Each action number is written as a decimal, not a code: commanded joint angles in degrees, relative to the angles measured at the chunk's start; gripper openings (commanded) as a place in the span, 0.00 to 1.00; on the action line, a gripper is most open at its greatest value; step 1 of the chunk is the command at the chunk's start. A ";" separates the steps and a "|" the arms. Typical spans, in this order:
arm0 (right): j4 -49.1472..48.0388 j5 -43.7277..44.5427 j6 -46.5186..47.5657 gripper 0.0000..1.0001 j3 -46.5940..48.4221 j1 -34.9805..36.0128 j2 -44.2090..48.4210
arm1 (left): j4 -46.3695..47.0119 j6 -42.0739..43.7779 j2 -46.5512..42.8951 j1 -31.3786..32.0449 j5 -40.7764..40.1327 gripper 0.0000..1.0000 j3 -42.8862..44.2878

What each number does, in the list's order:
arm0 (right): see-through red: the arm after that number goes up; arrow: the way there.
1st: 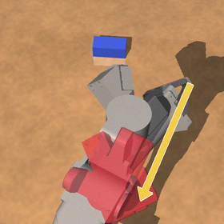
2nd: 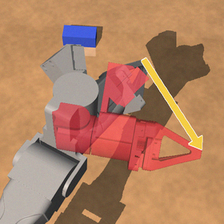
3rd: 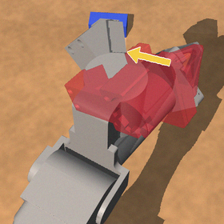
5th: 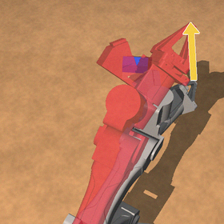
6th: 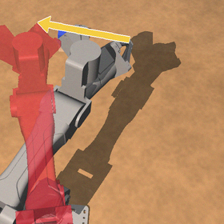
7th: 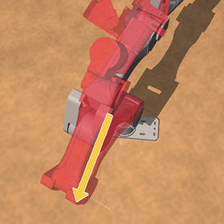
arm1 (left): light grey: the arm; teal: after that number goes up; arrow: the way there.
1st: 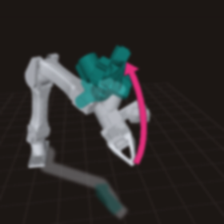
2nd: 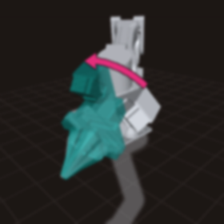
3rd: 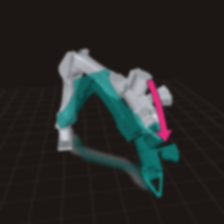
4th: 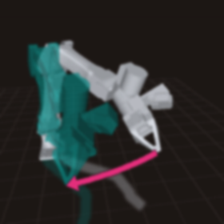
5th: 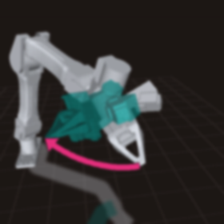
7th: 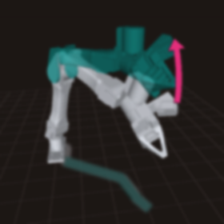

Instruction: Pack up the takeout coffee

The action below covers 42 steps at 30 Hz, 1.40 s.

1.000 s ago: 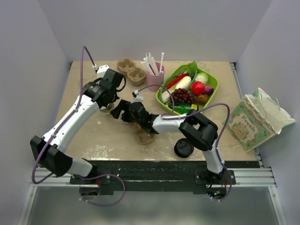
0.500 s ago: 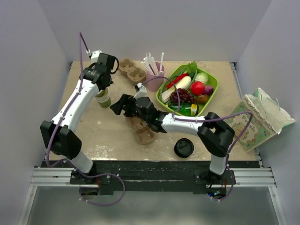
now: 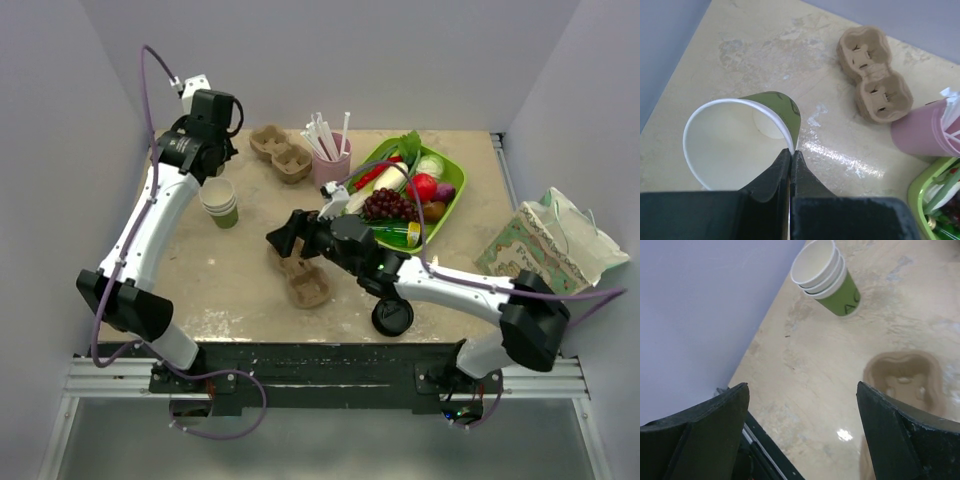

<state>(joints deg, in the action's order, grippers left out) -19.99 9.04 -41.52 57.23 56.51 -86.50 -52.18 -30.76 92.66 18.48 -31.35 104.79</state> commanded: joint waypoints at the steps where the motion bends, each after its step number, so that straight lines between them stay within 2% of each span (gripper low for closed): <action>1: 7.50 8.51 4.25 0.92 -5.45 -0.44 10.19 | -0.56 1.32 -4.59 3.04 -0.98 0.00 3.06; 6: 13.30 15.82 3.29 0.93 -13.27 -0.44 22.92 | -2.83 -2.09 -7.57 13.06 -6.00 0.00 -3.08; 11: 16.99 15.67 4.77 0.98 -16.88 -0.35 31.03 | -4.15 -7.90 -11.79 21.48 -7.75 0.00 -10.56; 17: 22.09 17.50 5.30 0.98 -19.44 -0.35 35.96 | -14.60 -22.21 -12.78 34.06 -9.60 0.00 -24.27; 20: 24.55 18.91 5.48 0.98 -19.35 -0.35 37.19 | -20.04 -27.58 -10.50 36.18 -8.20 0.00 -30.51; 22: 25.52 19.26 5.66 0.98 -19.35 -0.35 37.80 | -19.89 -28.47 -9.61 36.71 -6.36 0.00 -34.21; 27: 25.26 19.09 6.18 0.98 -19.96 -0.35 39.65 | -8.32 -22.43 -12.50 37.15 0.14 0.00 -39.92; 32: 26.31 20.40 6.19 0.98 -19.79 -0.35 39.92 | -2.23 -18.02 -13.13 37.15 5.68 0.00 -40.55; 42: 27.63 21.19 5.83 0.98 -19.53 -0.35 40.44 | -0.47 -17.31 -11.89 37.15 6.65 0.00 -39.58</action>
<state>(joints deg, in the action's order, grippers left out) 6.79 27.59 -35.94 37.36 56.23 -47.44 -55.92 -49.34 81.10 55.31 -25.96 63.99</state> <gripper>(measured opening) 0.978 0.027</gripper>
